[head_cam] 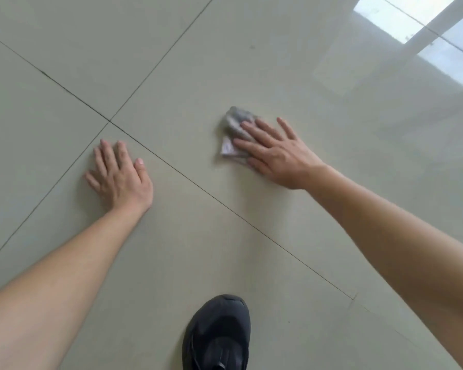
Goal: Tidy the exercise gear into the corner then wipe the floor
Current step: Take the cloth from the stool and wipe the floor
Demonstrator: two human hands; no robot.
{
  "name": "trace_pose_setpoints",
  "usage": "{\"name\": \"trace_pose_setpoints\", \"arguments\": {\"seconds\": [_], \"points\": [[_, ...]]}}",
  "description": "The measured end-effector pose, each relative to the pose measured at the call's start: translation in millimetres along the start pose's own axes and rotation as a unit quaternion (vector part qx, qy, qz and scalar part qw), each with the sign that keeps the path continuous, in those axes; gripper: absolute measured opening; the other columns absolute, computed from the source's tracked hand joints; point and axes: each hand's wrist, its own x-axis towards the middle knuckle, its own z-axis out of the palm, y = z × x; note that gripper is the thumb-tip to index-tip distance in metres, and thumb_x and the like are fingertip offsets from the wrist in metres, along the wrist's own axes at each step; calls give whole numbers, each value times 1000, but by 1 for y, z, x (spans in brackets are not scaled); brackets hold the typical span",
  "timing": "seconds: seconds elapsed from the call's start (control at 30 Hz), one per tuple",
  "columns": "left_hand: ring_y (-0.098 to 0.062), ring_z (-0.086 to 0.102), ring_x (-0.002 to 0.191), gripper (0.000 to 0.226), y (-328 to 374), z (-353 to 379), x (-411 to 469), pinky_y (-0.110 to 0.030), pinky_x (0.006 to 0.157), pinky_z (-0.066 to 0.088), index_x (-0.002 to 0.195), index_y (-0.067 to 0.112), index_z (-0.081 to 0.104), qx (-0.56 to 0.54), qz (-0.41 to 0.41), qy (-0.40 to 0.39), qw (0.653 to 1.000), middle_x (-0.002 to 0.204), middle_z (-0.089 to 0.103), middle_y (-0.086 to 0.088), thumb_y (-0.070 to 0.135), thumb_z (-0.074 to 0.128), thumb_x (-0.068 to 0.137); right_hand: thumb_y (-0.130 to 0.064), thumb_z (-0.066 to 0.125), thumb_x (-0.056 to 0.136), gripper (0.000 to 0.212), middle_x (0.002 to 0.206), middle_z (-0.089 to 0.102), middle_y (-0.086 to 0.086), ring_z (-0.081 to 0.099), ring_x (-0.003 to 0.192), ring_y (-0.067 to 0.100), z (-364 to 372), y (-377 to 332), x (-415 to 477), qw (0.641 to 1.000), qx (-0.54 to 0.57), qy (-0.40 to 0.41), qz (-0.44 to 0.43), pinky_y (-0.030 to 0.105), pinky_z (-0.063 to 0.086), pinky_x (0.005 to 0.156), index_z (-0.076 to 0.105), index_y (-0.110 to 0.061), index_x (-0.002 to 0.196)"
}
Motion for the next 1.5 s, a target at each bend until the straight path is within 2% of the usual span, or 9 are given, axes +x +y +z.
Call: {"name": "trace_pose_setpoints", "arguments": {"seconds": [0.17,0.33,0.47,0.53,0.73,0.93,1.1,1.27,1.5], "points": [[-25,3,151,56,2,-2,18,-56,116,5,155,13,21,-20,-36,14,999,165,4,-9,32,29,103,-42,25,105,57,168,-1,5,-4,153,39,-34,54,64,908,112,15,404,57,-1,122,13,-33,159],[-24,-2,152,58,-9,-4,54,-53,120,-1,157,12,13,-27,-43,9,999,165,0,-9,31,25,104,-21,33,100,60,168,8,9,1,153,41,-6,-66,90,989,70,26,131,56,2,123,22,-29,158],[-24,-4,152,58,-14,4,58,-52,119,-3,157,12,10,-15,-29,9,999,165,-2,-10,32,25,104,-29,30,103,53,167,15,0,5,155,29,4,-100,72,989,28,-42,-138,53,0,124,27,-32,157],[-25,-5,152,59,-15,5,57,-52,119,-3,157,12,9,-8,-24,10,1000,165,-2,-10,33,23,104,-40,28,107,50,167,14,-4,5,155,24,-9,-66,94,989,-5,-41,-140,52,-3,124,24,-36,157],[-24,-5,152,61,-15,8,58,-52,119,-4,157,12,7,9,-17,16,1000,165,-3,-10,35,22,103,-35,26,106,53,169,0,2,-5,154,35,-57,-6,207,976,58,-3,210,54,-3,123,16,-35,158],[-25,-5,152,60,-16,10,58,-53,119,-4,157,12,6,17,-11,19,1000,165,-3,-10,35,21,103,-18,32,99,64,169,0,-2,-8,154,32,-37,-122,202,999,10,-32,-22,52,-7,123,16,-36,158],[-24,-5,152,60,-13,7,60,-52,119,-4,157,13,7,18,-18,12,1000,165,-3,-8,35,22,104,-28,34,102,56,168,9,-5,0,155,25,-13,-66,114,988,-5,-52,-148,52,-5,124,24,-41,155],[-27,0,152,61,-17,7,61,-56,119,0,156,11,12,4,-16,15,1000,165,2,-11,38,20,101,-50,23,105,50,168,1,-8,-3,155,21,-16,72,1,979,67,-7,195,51,-3,124,16,-49,155],[-35,10,150,64,35,-5,42,-59,117,5,152,4,27,-62,-9,81,995,162,12,-20,37,20,97,-57,22,103,60,168,-5,6,-3,154,33,3,160,-133,782,146,24,606,51,1,124,8,-40,159]]}}
